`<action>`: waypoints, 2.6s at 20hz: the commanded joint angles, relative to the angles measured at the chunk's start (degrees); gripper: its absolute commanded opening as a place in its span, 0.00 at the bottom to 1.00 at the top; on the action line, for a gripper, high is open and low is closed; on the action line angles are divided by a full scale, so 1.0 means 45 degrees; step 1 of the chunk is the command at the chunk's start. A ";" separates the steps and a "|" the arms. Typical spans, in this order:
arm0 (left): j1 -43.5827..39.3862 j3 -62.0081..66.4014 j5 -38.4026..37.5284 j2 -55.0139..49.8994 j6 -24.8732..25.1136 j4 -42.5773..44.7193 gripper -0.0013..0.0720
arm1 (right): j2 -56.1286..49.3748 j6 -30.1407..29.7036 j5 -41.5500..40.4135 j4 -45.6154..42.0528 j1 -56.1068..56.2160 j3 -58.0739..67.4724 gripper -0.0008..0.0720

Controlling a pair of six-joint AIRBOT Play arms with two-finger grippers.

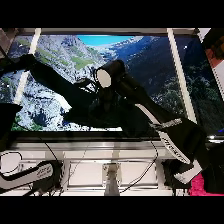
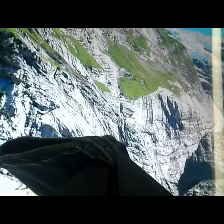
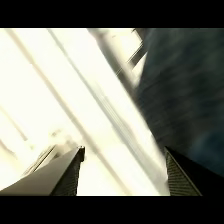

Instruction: Fold the clothes and pants, and hang the long-sleeved shirts on hangers.

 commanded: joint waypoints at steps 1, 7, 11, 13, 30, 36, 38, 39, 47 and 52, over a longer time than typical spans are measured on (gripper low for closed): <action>-0.0010 0.0000 -0.0034 -0.0024 0.0005 0.0058 0.03 | 0.0000 -0.0884 -0.3347 -0.0073 -0.0763 0.0015 0.75; -0.0015 0.0000 -0.1637 -0.0024 0.0306 0.0437 0.03 | -0.0277 -0.1787 -0.7742 -0.1049 -0.2312 0.0194 0.75; -0.0068 0.0000 -0.2395 -0.0024 0.0670 0.0423 0.03 | -0.1744 -0.1768 -0.6970 -0.0942 -0.2501 0.0170 0.83; -0.0175 0.0000 -0.2623 -0.0015 0.0835 0.0384 0.03 | -0.2560 -0.1787 -0.6363 -0.1088 -0.2492 0.0170 0.86; -0.1438 0.0000 -0.2924 0.0243 0.1681 0.0384 0.03 | -0.4158 -0.1889 -0.5644 -0.0860 -0.3026 0.0194 0.83; -0.1409 0.0000 -0.2919 0.0243 0.1681 0.0389 0.03 | -0.3963 -0.2540 -0.5032 -0.0520 -0.3172 0.0316 0.04; -0.1394 0.0000 -0.2875 0.0243 0.1681 0.0554 0.03 | -0.3929 -0.2229 -0.4507 -0.0631 -0.3604 0.0952 0.04; -0.1394 0.0000 -0.2759 0.0243 0.1671 0.1083 0.03 | -0.3803 -0.1642 -0.4454 -0.0801 -0.3934 0.1190 0.04; -0.0282 0.0000 -0.2676 0.0243 0.0432 0.2773 0.03 | -0.1413 0.2837 -0.6130 -0.0811 -0.8437 0.1171 0.03; 0.0029 0.0000 -0.2283 0.0248 0.0180 0.2671 0.03 | -0.0136 0.3891 -0.6509 -0.1622 -1.0486 0.1171 0.03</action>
